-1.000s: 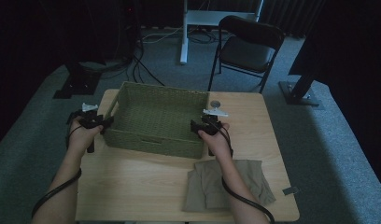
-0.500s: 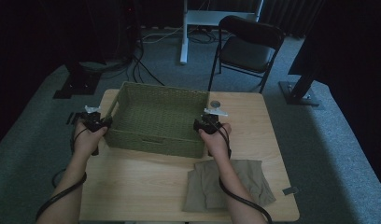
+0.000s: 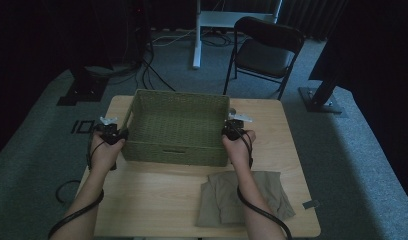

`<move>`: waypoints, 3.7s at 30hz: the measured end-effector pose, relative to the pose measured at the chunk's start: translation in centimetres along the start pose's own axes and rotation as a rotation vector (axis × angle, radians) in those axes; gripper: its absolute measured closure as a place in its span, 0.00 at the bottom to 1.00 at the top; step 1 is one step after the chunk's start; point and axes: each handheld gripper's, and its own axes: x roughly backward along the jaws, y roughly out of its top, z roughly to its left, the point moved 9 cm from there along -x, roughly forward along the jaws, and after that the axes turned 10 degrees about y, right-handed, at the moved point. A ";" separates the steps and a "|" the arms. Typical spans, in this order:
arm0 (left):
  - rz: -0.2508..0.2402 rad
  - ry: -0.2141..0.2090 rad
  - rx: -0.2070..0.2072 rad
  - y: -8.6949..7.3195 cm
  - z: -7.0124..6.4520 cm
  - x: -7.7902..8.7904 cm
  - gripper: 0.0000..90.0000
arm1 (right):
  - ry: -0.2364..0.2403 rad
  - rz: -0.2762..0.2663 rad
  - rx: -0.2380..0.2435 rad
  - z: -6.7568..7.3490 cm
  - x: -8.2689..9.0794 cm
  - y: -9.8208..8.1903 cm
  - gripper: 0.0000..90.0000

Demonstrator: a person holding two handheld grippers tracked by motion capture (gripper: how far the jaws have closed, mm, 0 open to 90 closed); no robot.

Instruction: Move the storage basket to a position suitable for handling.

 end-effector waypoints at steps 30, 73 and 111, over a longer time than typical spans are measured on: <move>0.001 -0.086 -0.062 -0.1 -9.7 0.4 0.91 | -0.048 0.028 0.003 -9.2 3.0 -0.1 0.86; 0.019 -0.185 -0.126 -0.9 -20.9 2.1 0.89 | -0.100 0.017 -0.043 -20.2 7.0 -0.8 0.90; 0.005 -0.281 -0.130 -0.8 -18.9 2.3 0.73 | 0.001 0.019 -0.023 -18.2 6.3 0.3 0.60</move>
